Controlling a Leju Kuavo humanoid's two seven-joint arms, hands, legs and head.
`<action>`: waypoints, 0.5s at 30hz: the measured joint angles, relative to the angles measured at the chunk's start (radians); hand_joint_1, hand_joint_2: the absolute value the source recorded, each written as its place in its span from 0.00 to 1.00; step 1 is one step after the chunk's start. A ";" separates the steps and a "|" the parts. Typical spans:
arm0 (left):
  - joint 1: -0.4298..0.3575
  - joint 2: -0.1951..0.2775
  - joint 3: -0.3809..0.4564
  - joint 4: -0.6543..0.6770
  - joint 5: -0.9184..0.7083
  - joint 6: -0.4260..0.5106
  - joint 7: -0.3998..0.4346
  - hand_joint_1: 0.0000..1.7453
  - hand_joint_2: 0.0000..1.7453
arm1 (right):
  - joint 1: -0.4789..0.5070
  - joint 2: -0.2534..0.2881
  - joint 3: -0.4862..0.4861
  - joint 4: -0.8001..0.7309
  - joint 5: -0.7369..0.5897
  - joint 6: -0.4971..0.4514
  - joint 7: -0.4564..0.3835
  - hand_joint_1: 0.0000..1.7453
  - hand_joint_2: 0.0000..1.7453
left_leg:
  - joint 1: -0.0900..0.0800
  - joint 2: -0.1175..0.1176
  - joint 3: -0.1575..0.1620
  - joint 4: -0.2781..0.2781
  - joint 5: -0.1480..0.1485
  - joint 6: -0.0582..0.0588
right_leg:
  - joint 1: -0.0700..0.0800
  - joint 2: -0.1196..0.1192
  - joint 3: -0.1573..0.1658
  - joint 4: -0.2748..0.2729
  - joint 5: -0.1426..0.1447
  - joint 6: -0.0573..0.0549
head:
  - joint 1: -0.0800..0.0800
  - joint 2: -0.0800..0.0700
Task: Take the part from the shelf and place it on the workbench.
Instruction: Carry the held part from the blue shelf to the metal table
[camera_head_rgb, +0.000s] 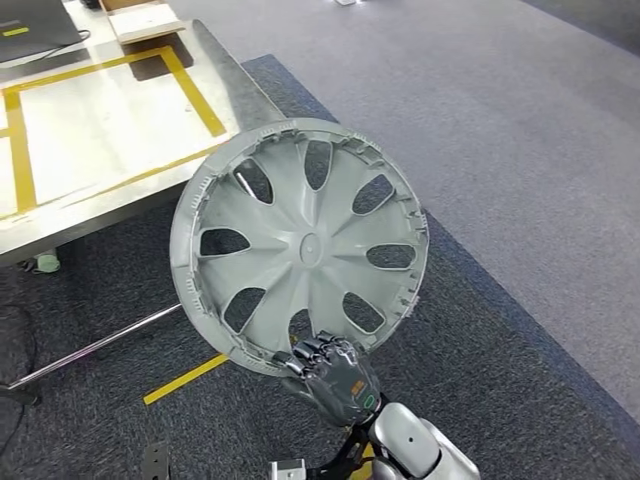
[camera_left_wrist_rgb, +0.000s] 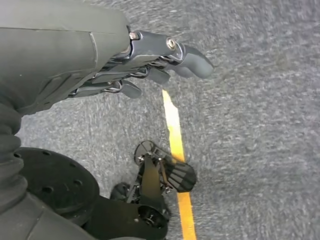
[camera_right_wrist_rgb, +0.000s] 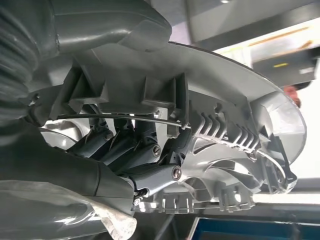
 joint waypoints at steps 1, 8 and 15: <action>0.001 -0.002 0.000 0.000 -0.003 0.008 0.000 0.00 1.00 | -0.011 0.000 0.001 0.006 -0.007 0.003 -0.007 1.00 1.00 | 0.001 -0.010 -0.003 0.000 0.003 -0.007 | 0.001 0.002 0.007 -0.010 -0.002 -0.002 | 0.000 0.000; 0.019 0.002 0.002 0.000 0.010 0.034 0.000 0.00 1.00 | -0.096 0.033 0.010 0.068 -0.033 0.032 -0.039 1.00 1.00 | 0.003 0.084 -0.097 0.198 -0.096 -0.042 | 0.000 -0.084 0.026 -0.026 0.001 -0.030 | -0.016 0.000; 0.038 0.016 -0.005 0.000 -0.037 0.051 0.022 0.00 1.00 | -0.146 0.077 0.031 0.127 -0.055 0.039 -0.045 1.00 1.00 | -0.007 0.178 -0.001 0.015 0.002 -0.032 | 0.011 -0.182 0.047 -0.025 -0.021 -0.015 | -0.016 0.000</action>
